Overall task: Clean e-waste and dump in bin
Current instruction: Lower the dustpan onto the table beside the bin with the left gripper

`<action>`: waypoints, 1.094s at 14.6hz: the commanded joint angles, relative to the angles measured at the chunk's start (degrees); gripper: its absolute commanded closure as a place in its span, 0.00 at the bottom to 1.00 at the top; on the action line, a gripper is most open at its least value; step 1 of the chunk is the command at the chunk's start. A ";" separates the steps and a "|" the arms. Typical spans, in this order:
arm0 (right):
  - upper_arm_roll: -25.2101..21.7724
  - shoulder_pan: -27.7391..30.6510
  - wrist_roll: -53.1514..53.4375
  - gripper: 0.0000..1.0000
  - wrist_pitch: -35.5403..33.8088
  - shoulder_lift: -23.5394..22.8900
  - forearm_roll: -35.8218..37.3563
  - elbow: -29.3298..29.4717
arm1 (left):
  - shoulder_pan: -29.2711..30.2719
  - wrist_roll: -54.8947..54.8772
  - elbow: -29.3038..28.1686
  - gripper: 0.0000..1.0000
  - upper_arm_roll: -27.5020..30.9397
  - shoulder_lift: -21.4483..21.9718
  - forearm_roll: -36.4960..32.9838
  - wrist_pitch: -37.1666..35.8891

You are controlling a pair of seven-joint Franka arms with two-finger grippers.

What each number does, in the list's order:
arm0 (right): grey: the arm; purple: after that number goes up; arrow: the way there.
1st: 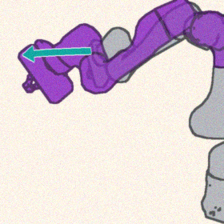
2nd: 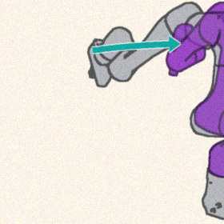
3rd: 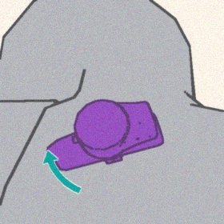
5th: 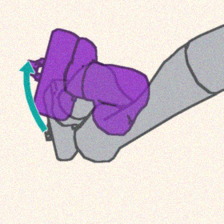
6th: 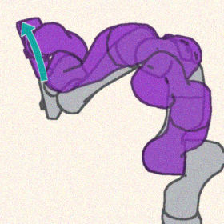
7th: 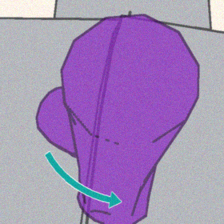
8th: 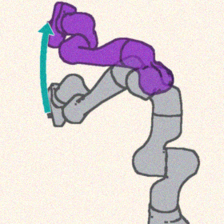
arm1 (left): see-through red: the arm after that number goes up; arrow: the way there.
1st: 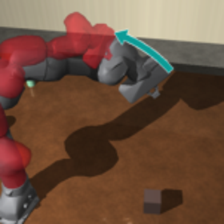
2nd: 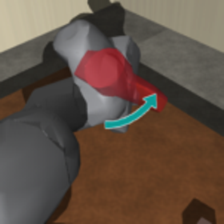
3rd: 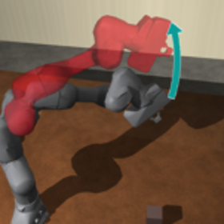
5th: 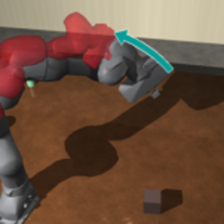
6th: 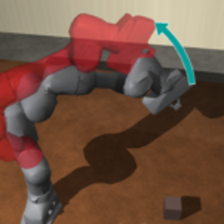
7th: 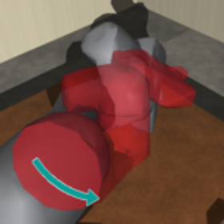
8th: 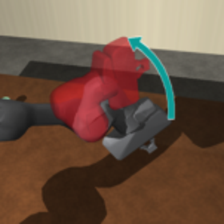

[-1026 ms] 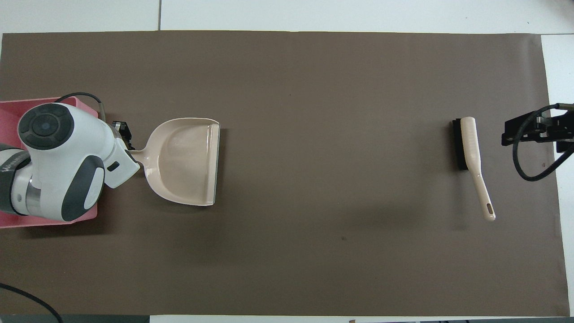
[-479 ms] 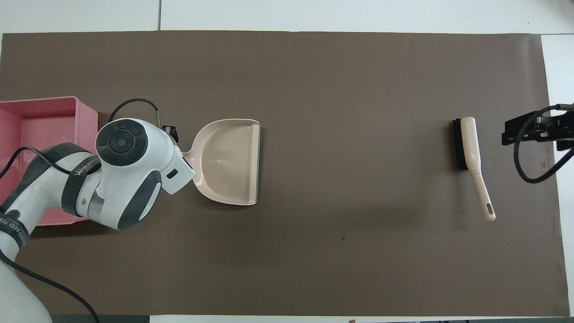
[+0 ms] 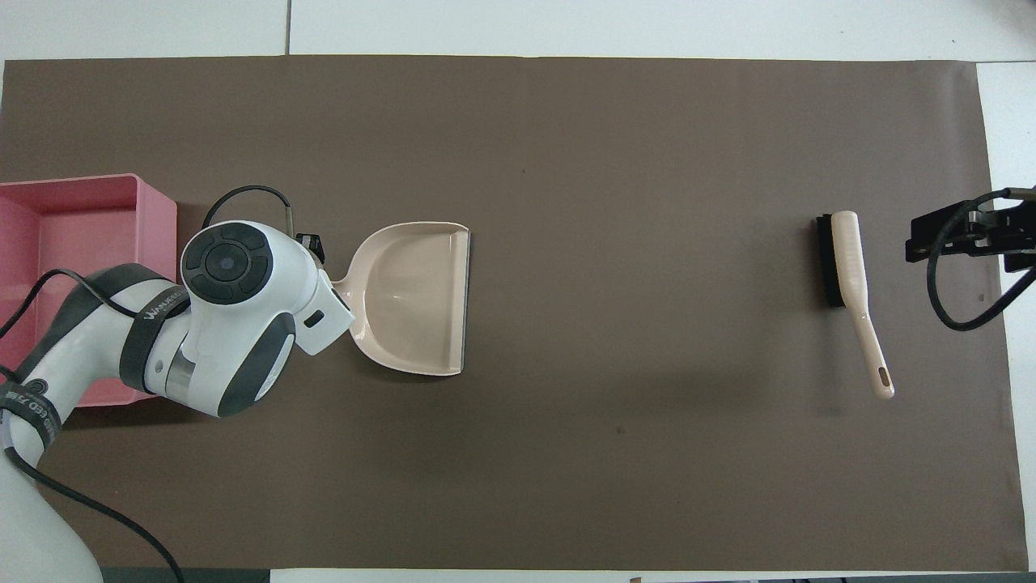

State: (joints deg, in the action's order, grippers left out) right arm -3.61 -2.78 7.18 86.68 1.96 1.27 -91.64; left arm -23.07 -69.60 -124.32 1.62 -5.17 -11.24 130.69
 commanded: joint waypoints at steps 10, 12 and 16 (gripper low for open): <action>0.18 0.58 -1.12 0.01 0.34 0.06 -0.30 0.06 | -0.66 -0.01 -0.40 0.00 0.93 0.86 0.86 -0.07; 0.18 0.67 -1.12 0.01 0.25 0.06 -0.30 0.06 | -0.40 0.16 1.09 0.00 0.93 1.48 0.86 -3.49; 0.18 0.58 -1.03 0.01 0.25 0.06 -0.30 -0.03 | 1.87 0.16 7.06 0.00 1.20 1.83 0.86 -12.10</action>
State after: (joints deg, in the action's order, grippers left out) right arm -3.62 -2.69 7.18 86.68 1.96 1.27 -91.64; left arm -22.72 -69.39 -120.32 2.47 -4.12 -11.23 123.18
